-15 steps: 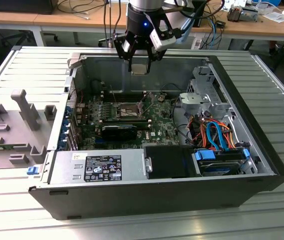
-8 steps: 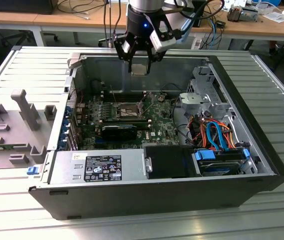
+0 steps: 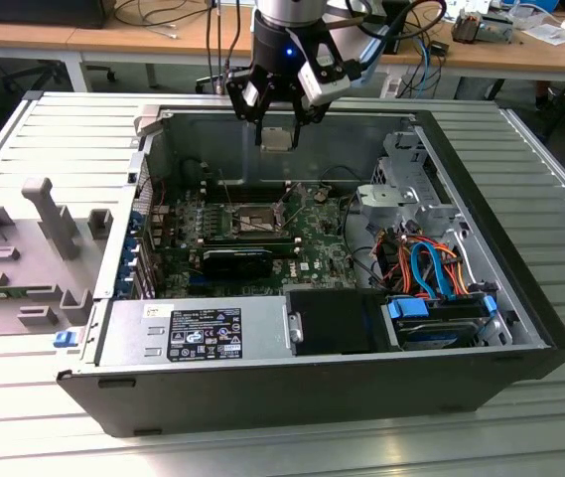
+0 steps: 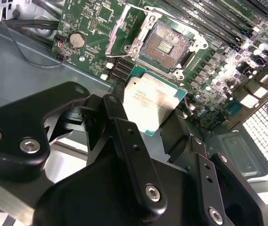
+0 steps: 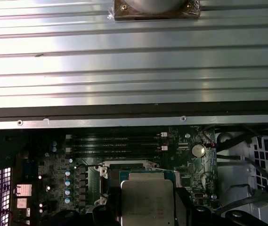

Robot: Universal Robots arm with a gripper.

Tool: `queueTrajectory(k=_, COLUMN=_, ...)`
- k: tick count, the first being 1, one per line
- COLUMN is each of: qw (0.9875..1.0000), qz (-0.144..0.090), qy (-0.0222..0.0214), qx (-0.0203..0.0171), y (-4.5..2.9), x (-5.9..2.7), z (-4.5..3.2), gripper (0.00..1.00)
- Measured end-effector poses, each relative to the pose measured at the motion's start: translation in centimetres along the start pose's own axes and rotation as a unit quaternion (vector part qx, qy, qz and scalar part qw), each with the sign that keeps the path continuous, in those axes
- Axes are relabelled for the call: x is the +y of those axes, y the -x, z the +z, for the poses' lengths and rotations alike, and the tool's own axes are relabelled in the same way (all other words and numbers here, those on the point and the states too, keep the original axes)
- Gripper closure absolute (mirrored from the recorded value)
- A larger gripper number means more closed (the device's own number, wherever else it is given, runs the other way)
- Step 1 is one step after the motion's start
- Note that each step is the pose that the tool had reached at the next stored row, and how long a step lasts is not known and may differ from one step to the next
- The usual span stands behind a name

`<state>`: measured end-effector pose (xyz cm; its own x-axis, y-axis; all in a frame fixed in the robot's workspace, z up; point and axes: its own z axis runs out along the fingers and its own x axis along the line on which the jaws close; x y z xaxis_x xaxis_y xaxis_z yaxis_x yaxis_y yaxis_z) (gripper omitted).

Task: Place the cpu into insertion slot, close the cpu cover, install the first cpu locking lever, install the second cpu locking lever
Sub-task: 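Place the cpu into insertion slot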

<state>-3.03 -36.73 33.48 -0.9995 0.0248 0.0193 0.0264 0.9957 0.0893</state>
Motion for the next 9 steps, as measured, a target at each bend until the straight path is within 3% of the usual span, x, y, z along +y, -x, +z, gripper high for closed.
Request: queueTrajectory(k=9, qw=1.0000, qz=0.000, qy=0.0000, qx=0.0000, y=0.01, x=-0.14, z=0.12, gripper=0.45)
